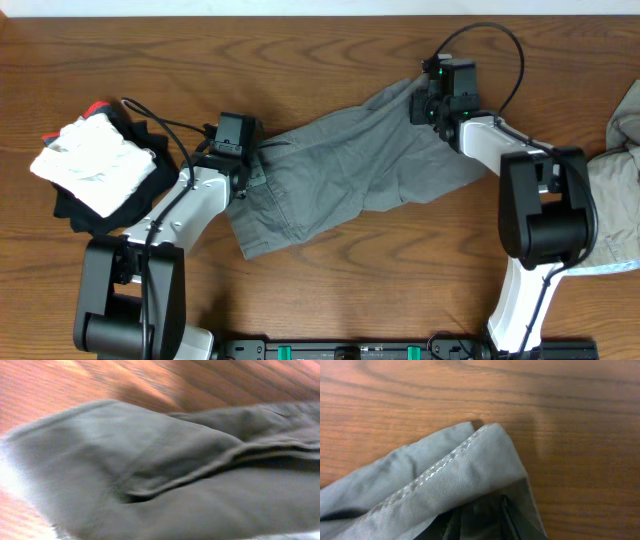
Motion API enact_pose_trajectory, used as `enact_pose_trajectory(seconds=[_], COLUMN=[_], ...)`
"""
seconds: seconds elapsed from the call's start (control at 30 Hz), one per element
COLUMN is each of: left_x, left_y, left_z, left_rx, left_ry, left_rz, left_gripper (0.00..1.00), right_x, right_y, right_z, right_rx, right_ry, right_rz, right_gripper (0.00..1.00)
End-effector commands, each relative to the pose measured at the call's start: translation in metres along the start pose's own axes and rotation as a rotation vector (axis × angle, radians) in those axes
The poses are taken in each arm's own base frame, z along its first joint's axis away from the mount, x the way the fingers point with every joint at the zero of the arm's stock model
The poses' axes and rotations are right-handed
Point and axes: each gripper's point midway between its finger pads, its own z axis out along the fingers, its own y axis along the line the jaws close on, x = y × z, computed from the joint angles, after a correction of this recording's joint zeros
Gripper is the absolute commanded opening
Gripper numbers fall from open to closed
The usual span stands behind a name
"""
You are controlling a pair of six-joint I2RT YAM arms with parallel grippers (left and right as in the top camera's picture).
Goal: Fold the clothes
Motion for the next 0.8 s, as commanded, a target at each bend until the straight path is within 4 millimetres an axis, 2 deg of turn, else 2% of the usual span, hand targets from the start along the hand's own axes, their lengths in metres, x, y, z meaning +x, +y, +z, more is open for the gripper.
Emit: enact_pose_trajectory(seconds=[0.0,0.03,0.07,0.1,0.17,0.27,0.4,0.47,0.57,0.67,0.73,0.77], left_x=[-0.012,-0.016,-0.02,-0.025,-0.035,-0.047,-0.049,-0.042,-0.017,0.007,0.022,0.029], left_y=[0.028,0.029,0.028,0.027,0.021,0.015,0.014,0.017,0.03,0.039,0.038,0.039], left_z=[0.002,0.002,0.002,0.002,0.002,0.0,0.0,0.001,0.003,0.002,0.001,0.0], left_rx=[-0.126,-0.127,-0.121,-0.11,-0.084,-0.052,-0.047,-0.066,-0.123,-0.16,-0.151,-0.15], left_ry=[-0.068,-0.082,-0.099,-0.115,-0.155,-0.202,-0.21,-0.181,-0.082,0.02,0.087,0.117], left_rz=[-0.135,-0.152,-0.162,-0.169,-0.181,-0.194,-0.189,-0.169,-0.143,-0.12,-0.112,-0.109], left_gripper=[0.24,0.27,0.3,0.32,0.35,0.42,0.45,0.46,0.46,0.46,0.46,0.46], right_x=[-0.002,-0.002,-0.003,-0.003,-0.002,-0.001,0.001,0.003,0.002,-0.001,0.009,0.022], right_y=[-0.008,-0.008,-0.008,-0.006,0.002,0.016,0.02,0.021,0.027,0.029,0.029,0.027], right_z=[0.005,0.004,0.004,0.004,0.004,0.003,0.003,0.002,-0.006,-0.017,-0.02,-0.021], right_rx=[0.033,0.033,0.031,0.025,-0.026,-0.105,-0.127,-0.133,-0.167,-0.169,-0.164,-0.158], right_ry=[-0.013,-0.015,-0.018,-0.018,-0.007,0.007,0.016,0.027,0.04,0.047,0.092,0.144], right_rz=[0.102,0.102,0.102,0.101,0.101,0.099,0.097,0.084,0.046,-0.002,-0.021,-0.029], right_gripper=[0.26,0.28,0.34,0.44,0.47,0.58,0.62,0.63,0.66,0.61,0.59,0.59])
